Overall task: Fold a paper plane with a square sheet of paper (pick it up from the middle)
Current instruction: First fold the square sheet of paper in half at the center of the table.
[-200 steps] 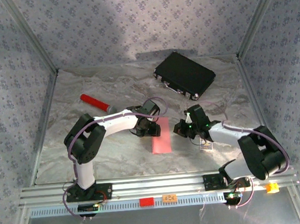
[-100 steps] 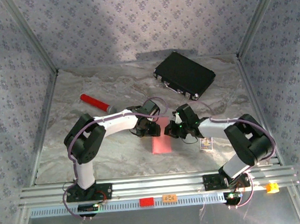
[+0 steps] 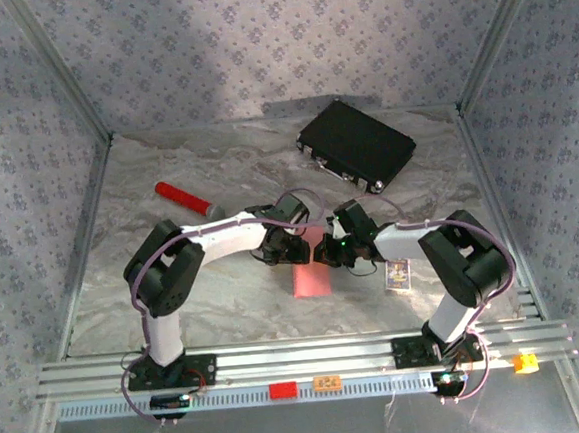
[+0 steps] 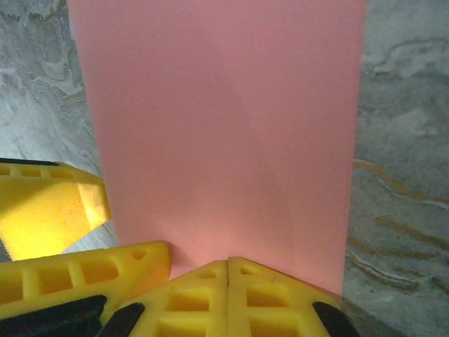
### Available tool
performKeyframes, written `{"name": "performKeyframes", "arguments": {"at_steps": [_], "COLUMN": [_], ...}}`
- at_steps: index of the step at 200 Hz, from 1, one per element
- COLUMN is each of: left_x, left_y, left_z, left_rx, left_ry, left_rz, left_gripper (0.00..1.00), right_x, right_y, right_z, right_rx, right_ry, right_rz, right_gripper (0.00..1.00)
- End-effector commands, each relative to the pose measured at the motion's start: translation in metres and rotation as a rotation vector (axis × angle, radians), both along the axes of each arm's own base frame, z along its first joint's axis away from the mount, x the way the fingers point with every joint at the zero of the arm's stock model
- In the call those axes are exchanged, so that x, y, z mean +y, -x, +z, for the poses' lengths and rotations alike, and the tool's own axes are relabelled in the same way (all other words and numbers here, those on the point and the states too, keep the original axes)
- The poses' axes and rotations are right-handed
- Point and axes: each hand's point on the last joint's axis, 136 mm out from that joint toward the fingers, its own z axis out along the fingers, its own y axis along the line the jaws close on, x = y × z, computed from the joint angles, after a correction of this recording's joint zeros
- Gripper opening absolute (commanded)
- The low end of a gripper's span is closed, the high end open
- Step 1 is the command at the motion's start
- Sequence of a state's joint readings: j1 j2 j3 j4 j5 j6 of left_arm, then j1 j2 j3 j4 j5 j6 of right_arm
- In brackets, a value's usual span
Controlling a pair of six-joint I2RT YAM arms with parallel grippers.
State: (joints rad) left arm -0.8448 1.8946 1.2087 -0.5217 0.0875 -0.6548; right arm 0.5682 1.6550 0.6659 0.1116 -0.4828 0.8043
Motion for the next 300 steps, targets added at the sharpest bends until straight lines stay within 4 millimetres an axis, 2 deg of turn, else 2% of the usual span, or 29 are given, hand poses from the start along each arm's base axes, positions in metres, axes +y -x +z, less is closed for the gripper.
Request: {"name": "performKeyframes", "arguments": {"at_steps": [1, 21, 37, 80, 98, 112, 130, 144, 174, 229, 300], "left_x": [-0.002, -0.004, -0.008, -0.012, -0.009, -0.010, -0.019, -0.026, -0.043, -0.040, -0.031], "left_y": [-0.003, -0.004, -0.008, -0.019, -0.023, -0.026, -0.027, -0.027, -0.024, -0.021, -0.013], "left_z": [-0.041, -0.035, -0.018, 0.064, 0.089, 0.099, 0.107, 0.105, 0.096, 0.050, 0.016], "left_rx": [-0.004, -0.012, -0.038, -0.198, -0.239, -0.236, -0.198, -0.150, -0.067, 0.030, 0.071], "left_ry": [-0.030, -0.014, 0.023, 0.196, 0.281, 0.372, 0.499, 0.570, 0.669, 0.644, 0.571], "left_rz": [-0.019, -0.010, 0.002, 0.053, 0.082, 0.092, 0.082, 0.080, 0.066, 0.128, 0.135], "left_gripper": [0.59, 0.59, 0.60, 0.63, 0.66, 0.61, 0.43, 0.25, 0.00, 0.00, 0.00], "right_x": [-0.024, -0.032, -0.032, -0.035, -0.035, -0.037, -0.037, -0.040, -0.042, -0.045, -0.045], "right_y": [0.025, 0.029, 0.028, 0.023, 0.020, 0.019, 0.018, 0.020, 0.021, 0.020, 0.020], "right_z": [-0.036, -0.042, -0.041, -0.032, -0.031, -0.033, -0.035, -0.037, -0.039, -0.040, -0.040], "right_rx": [0.094, 0.097, 0.080, 0.035, 0.033, 0.047, 0.058, 0.067, 0.075, 0.077, 0.077], "right_ry": [0.145, 0.175, 0.170, 0.171, 0.170, 0.169, 0.167, 0.176, 0.182, 0.186, 0.184], "right_rz": [0.026, 0.043, 0.081, 0.206, 0.220, 0.217, 0.201, 0.188, 0.175, 0.158, 0.152], "right_gripper": [0.00, 0.00, 0.00, 0.00, 0.00, 0.00, 0.00, 0.00, 0.00, 0.00, 0.00]}}
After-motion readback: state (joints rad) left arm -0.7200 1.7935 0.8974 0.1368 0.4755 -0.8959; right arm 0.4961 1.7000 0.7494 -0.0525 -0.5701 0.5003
